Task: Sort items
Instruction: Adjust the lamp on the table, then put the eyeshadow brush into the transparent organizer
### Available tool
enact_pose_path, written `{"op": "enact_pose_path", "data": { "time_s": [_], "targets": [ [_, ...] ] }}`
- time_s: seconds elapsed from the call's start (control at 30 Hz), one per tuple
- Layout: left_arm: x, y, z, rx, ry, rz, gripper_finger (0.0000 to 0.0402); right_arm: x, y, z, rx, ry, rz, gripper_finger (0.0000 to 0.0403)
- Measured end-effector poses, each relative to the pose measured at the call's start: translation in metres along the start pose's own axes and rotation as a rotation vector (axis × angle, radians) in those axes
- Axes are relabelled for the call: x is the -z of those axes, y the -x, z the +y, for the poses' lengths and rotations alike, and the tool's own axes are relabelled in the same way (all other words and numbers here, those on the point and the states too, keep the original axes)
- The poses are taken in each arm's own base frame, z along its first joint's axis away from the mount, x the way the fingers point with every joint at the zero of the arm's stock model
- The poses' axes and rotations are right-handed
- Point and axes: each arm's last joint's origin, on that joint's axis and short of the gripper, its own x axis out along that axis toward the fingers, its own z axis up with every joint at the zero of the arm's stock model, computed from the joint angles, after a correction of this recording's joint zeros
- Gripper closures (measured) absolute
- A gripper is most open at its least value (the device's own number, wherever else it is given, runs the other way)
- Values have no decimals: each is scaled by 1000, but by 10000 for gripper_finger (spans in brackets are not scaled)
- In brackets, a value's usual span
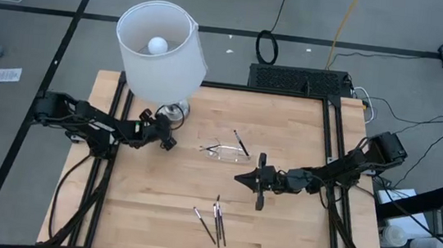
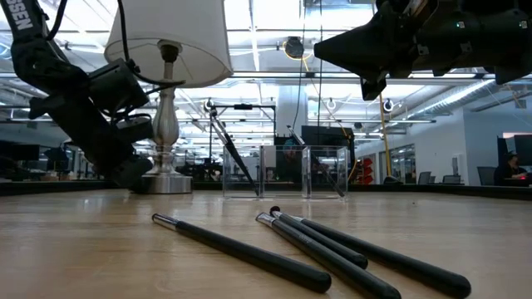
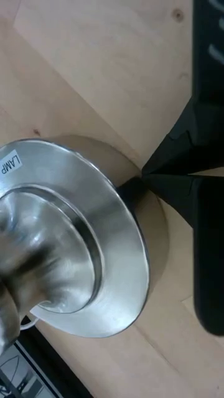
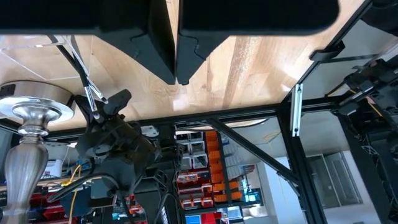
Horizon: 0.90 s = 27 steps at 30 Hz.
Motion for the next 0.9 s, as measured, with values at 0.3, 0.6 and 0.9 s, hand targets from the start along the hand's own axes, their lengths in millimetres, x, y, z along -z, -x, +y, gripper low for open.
{"op": "enact_pose_path", "data": {
  "time_s": [0.3,0.6,0.9],
  "targets": [
    [8,11,-18,162,0,35,398,0,0,0,1,-7,5,403],
    [18,54,-53,470,-114,-39,399,1,0,0,0,-6,14,403],
    [10,136,-93,1040,-267,-552,399,3,0,0,4,0,30,403]
  ]
}}
